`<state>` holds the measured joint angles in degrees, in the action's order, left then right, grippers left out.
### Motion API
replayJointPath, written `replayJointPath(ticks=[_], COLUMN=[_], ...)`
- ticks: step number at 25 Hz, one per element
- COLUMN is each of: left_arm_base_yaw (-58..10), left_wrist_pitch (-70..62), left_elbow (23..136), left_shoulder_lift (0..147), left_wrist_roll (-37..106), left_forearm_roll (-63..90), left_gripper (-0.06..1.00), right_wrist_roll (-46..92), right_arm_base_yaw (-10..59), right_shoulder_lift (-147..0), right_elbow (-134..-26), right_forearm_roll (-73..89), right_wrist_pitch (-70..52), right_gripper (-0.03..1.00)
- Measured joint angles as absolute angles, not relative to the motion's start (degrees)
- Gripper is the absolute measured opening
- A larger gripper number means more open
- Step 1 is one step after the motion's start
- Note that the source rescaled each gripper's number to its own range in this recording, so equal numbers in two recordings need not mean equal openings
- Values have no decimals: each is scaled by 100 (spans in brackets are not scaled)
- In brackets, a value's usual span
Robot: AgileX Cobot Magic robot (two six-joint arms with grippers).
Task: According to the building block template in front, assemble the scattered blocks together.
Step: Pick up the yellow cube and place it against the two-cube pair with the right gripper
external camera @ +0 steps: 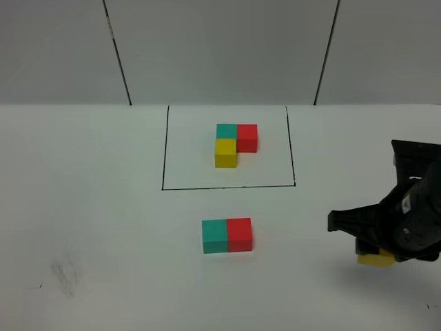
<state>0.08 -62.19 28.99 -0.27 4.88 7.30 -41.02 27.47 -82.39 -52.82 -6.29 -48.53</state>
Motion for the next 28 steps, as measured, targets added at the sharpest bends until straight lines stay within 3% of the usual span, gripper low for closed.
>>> replayJointPath(ticks=[7, 11, 18, 28], left_arm_base_yaw=[8, 8, 8, 8], left_wrist_pitch=[-6219, -6219, -6219, -6219], left_elbow=[2899, 2899, 2899, 2899], left_shoulder_lift=[-27, -27, -27, -27], left_wrist_roll=[488, 488, 488, 488], left_forearm_roll=[730, 730, 730, 730], left_gripper=[74, 74, 74, 74], right_wrist_roll=[-6277, -6694, -6005, -5453], right_arm_base_yaw=[4573, 5133, 5401, 5406], right_shoulder_lift=[-8742, -9512, -10763, -11552], right_elbow=[-5980, -6821, -8038, -8289], right_forearm_roll=[-1168, -1436, -1005, -863], right_wrist_pitch=[-5228, -5784, -5931, -5205], right_gripper=[0, 0, 0, 0])
